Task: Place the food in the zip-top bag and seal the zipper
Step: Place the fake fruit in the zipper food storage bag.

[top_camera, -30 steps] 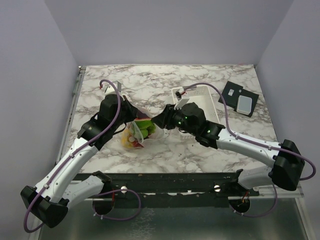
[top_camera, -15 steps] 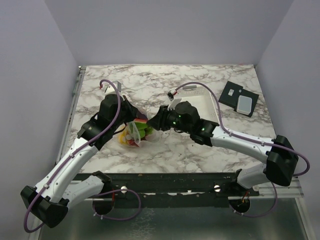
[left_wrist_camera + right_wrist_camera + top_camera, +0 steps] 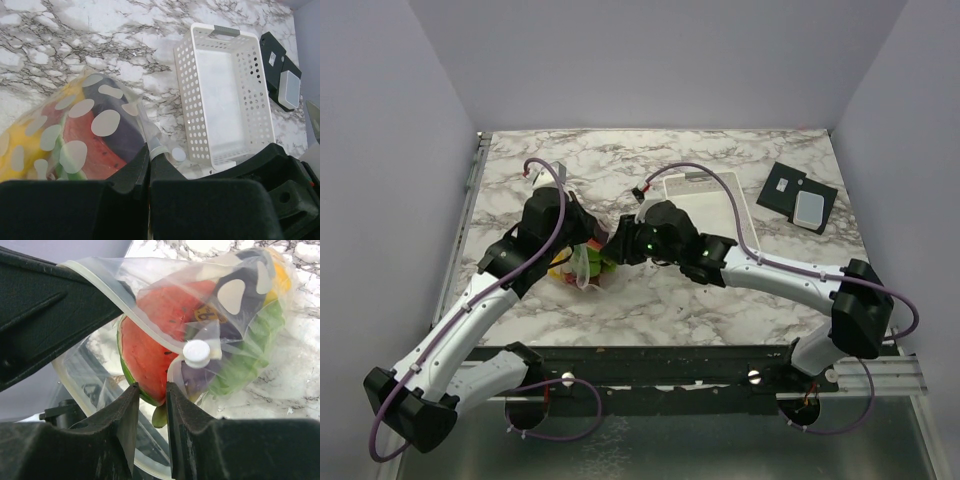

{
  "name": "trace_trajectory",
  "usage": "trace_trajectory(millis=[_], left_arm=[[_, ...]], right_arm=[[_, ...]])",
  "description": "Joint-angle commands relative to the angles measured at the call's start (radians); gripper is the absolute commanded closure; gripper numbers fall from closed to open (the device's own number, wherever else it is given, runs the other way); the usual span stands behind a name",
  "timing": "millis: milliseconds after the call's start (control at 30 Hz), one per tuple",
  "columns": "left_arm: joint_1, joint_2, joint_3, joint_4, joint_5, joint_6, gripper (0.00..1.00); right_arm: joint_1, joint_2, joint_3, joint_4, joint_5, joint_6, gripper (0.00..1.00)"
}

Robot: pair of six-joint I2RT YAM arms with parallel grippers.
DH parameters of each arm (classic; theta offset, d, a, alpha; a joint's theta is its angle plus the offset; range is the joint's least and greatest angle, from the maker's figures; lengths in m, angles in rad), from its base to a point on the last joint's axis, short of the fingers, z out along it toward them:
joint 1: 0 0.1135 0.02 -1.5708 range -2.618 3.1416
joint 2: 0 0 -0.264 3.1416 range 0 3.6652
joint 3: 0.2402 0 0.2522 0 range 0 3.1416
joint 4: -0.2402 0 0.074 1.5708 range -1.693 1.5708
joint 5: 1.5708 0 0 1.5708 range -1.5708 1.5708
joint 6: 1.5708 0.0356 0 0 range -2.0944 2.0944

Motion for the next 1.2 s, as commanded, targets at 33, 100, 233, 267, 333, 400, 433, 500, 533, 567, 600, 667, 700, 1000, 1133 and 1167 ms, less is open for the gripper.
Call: trace_trajectory(millis=[33,100,233,267,333,400,433,500,533,567,600,667,700,1000,1133,1167], left_arm=[[-0.005,-0.002,0.011,0.057,0.058,0.008,1.0],[-0.005,-0.002,0.01,0.057,0.062,0.012,1.0],[-0.005,-0.003,0.011,0.056,0.073,0.023,1.0],[-0.005,-0.004,0.011,0.055,0.074,0.024,1.0],[-0.005,-0.006,0.013,0.054,0.076,0.029,1.0],[-0.005,-0.008,0.012,0.049,0.073,0.036,1.0],[-0.005,-0.009,0.013,0.046,0.071,0.039,1.0],[-0.005,-0.009,0.013,0.041,0.068,0.046,1.0],[-0.005,-0.011,0.013,0.039,0.067,0.048,1.0],[-0.005,-0.011,0.013,0.038,0.064,0.05,1.0],[-0.005,-0.012,0.011,0.036,0.064,0.053,1.0],[-0.005,-0.014,0.011,0.032,0.06,0.064,1.0],[-0.006,-0.016,0.011,0.03,0.058,0.07,1.0],[-0.005,-0.025,0.011,0.007,0.05,0.12,1.0],[-0.005,-0.018,0.016,0.0,0.071,0.139,1.0],[-0.005,-0.016,0.017,-0.003,0.076,0.143,1.0]], right_arm=[[0.035,0.067,0.093,-0.135,0.109,-0.042,0.67],[0.039,0.089,0.113,-0.154,0.126,-0.042,0.67],[0.049,0.125,0.149,-0.19,0.178,-0.05,0.67],[0.051,0.134,0.158,-0.203,0.189,-0.052,0.67],[0.053,0.147,0.175,-0.226,0.206,-0.058,0.67],[0.057,0.142,0.179,-0.235,0.222,-0.064,0.67],[0.059,0.135,0.177,-0.236,0.229,-0.069,0.67],[0.062,0.119,0.177,-0.244,0.246,-0.076,0.67],[0.063,0.112,0.178,-0.251,0.253,-0.079,0.66],[0.063,0.104,0.18,-0.26,0.26,-0.083,0.66],[0.063,0.097,0.182,-0.269,0.269,-0.086,0.65],[0.063,0.077,0.179,-0.282,0.282,-0.095,0.62],[0.063,0.065,0.175,-0.287,0.291,-0.097,0.61],[0.063,-0.031,0.144,-0.32,0.353,-0.134,0.52],[0.063,-0.055,0.15,-0.345,0.352,-0.174,0.52],[0.063,-0.061,0.152,-0.35,0.338,-0.19,0.52]])
